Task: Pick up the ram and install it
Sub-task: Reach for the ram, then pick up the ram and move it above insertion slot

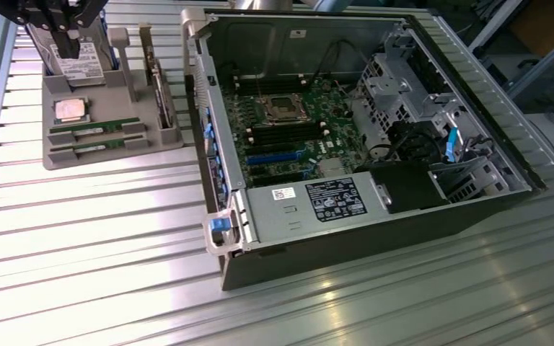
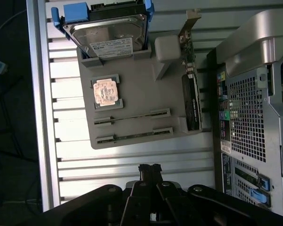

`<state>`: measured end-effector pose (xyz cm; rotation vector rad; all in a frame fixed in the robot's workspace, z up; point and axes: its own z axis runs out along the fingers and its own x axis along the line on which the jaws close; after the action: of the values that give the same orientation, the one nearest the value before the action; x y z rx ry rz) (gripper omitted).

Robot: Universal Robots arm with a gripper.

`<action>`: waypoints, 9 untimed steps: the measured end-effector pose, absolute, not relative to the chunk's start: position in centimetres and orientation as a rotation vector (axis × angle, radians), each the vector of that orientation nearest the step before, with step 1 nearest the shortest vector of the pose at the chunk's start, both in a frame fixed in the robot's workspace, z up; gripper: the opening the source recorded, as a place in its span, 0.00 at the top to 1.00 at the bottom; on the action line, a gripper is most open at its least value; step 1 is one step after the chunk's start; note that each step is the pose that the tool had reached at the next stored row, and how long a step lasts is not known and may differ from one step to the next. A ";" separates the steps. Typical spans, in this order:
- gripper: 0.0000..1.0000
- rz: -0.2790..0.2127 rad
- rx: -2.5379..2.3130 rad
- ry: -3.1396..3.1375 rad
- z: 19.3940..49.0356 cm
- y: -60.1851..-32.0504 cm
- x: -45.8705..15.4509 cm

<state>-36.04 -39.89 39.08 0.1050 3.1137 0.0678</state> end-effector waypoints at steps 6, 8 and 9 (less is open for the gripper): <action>0.89 0.068 0.096 3.114 39.1 -39.9 -36.0; 0.89 0.068 0.072 3.115 39.1 -39.9 -36.0; 0.89 0.068 0.054 3.116 39.1 -39.9 -36.0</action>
<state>-36.04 -39.89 39.08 0.0537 3.1157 0.0685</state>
